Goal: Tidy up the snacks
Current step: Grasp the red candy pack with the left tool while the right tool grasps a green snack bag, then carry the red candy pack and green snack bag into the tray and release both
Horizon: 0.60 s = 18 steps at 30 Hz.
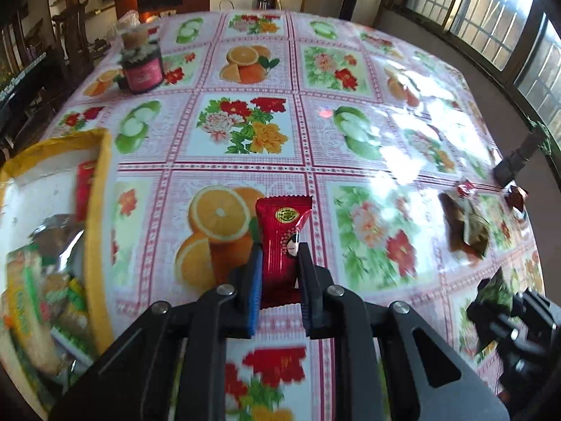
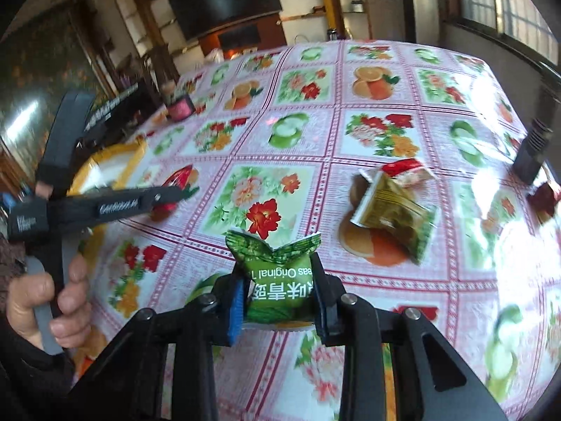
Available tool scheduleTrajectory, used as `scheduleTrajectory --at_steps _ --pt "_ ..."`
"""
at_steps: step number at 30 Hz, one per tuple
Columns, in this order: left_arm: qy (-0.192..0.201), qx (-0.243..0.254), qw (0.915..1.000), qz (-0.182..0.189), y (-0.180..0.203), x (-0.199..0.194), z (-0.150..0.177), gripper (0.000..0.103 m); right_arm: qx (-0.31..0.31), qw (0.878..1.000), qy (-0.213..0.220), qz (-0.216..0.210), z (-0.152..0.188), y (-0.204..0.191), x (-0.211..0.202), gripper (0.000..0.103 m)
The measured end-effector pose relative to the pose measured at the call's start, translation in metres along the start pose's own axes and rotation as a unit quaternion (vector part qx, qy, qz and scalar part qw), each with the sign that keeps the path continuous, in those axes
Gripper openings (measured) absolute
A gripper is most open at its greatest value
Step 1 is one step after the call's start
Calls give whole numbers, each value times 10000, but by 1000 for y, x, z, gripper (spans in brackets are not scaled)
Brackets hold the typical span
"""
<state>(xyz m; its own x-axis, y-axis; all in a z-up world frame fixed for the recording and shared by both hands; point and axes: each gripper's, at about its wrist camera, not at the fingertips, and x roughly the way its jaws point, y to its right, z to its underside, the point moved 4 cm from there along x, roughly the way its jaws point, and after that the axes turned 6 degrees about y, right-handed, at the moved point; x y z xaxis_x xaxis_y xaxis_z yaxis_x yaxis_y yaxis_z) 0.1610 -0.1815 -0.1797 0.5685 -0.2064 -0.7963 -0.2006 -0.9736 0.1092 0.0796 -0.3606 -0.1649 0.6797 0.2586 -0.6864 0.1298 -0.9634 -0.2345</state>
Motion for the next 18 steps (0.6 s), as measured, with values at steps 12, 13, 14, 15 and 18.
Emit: scheduleTrajectory --at_steps 12,13,14,15,18 --pt "759 188 9916 -1029 -15 -99 34 20 490 9956 355 -720 4 -17 -46 31" --pt "807 163 9906 -1094 -20 -106 36 20 474 9952 361 -779 4 -22 -46 31" --pt "858 140 9896 -1144 -25 -111 37 20 454 9947 364 -848 3 -28 -47 31" --pt "890 128 9887 -1202 -30 -115 38 20 423 9942 372 -918 3 -34 -48 31" --pt "1038 93 9843 -1424 -45 -133 41 20 303 9933 395 -1044 0 -51 -48 31"
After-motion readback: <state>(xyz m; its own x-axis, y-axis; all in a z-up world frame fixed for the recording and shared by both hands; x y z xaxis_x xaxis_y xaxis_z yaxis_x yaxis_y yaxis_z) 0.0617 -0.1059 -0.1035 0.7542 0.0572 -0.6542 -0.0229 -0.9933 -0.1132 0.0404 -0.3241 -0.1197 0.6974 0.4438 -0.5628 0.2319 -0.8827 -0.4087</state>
